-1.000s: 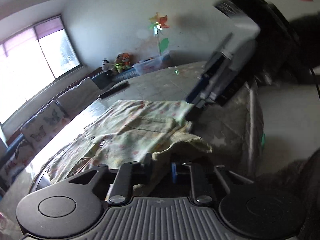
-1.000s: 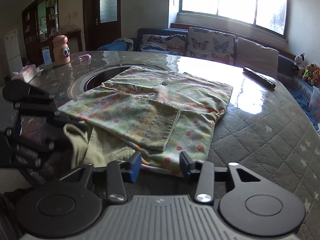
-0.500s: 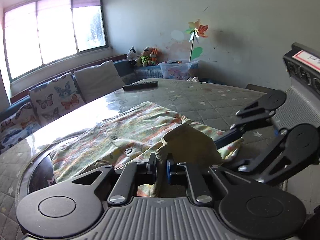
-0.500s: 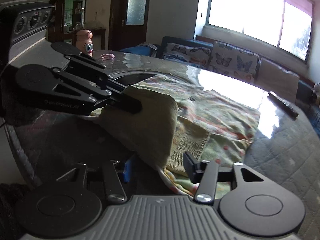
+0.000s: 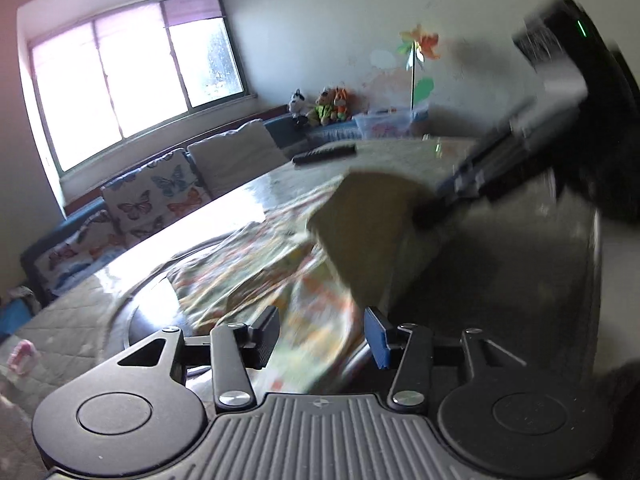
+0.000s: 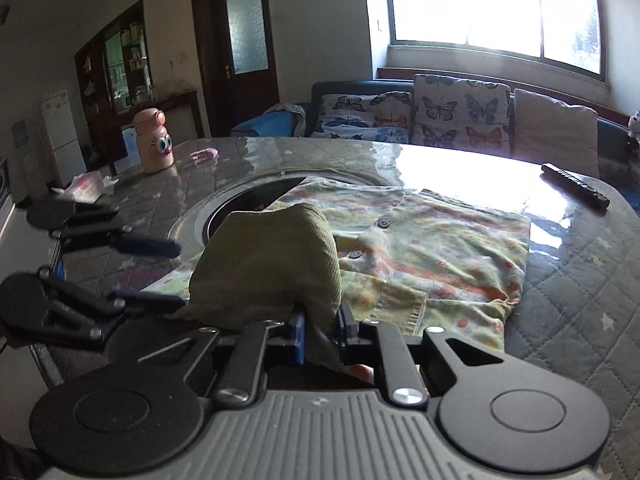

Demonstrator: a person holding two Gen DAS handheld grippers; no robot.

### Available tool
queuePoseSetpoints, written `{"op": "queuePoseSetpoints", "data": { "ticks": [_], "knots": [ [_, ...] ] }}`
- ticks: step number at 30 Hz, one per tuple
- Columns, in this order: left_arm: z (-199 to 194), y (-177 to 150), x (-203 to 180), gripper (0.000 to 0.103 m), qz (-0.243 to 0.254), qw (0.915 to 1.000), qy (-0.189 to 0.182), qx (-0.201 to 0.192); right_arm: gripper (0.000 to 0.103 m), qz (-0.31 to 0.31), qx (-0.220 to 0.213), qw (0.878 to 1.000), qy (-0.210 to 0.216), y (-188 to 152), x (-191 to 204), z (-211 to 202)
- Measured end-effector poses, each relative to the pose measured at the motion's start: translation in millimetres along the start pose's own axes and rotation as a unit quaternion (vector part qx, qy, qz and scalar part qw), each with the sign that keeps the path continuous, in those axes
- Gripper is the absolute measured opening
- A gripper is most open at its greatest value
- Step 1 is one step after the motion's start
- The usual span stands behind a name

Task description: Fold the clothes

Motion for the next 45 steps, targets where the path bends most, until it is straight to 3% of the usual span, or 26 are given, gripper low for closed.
{"op": "queuePoseSetpoints", "data": {
  "ticks": [7,10,16,17,19,20,22,28,37,45],
  "knots": [
    [4,-19,-9,0.051,0.046,0.9985,0.016,0.025,0.012,0.022,-0.012,1.0,-0.006,7,-4,-3],
    [4,-18,-21,0.058,0.064,0.9977,0.012,0.019,0.012,0.03,-0.023,0.999,-0.007,12,-3,-5],
    [15,-19,-14,0.058,0.068,0.996,0.053,0.022,0.012,0.032,-0.035,0.999,-0.011,21,-5,-6],
    [16,-19,-10,0.056,0.064,0.996,0.057,0.023,0.012,0.032,-0.035,0.999,-0.011,19,-6,-6],
    [16,-20,-2,0.036,0.057,0.9962,0.06,0.026,0.011,0.033,-0.035,0.999,-0.011,15,-7,-7],
    [15,-21,2,0.02,0.053,0.9964,0.061,0.027,0.011,0.033,-0.034,0.999,-0.011,14,-7,-7],
    [10,-20,4,0.01,0.049,0.9968,0.059,0.021,0.01,0.039,-0.035,0.999,-0.008,10,-7,-11],
    [-20,-7,-5,0.008,0.041,0.9987,0.029,-0.004,0.009,0.051,-0.055,0.997,-0.001,4,-9,-35],
    [-93,19,-39,0.008,0.044,0.9984,-0.027,-0.023,0.009,0.032,-0.089,0.995,0.023,7,-1,-114],
    [-68,35,-1,0.008,0.0,0.9992,-0.009,-0.039,0.009,0.025,-0.092,0.995,0.013,40,-13,-83]
  ]
}}
Point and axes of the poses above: each gripper's, at about its wrist camera, not at the fingertips, and z roughly the way its jaws point, x to its left, y to its top, the point moved 7 cm from there along z, roughly the way its jaws point, and after that the axes turned 14 degrees about -y, right-handed, at the moved point
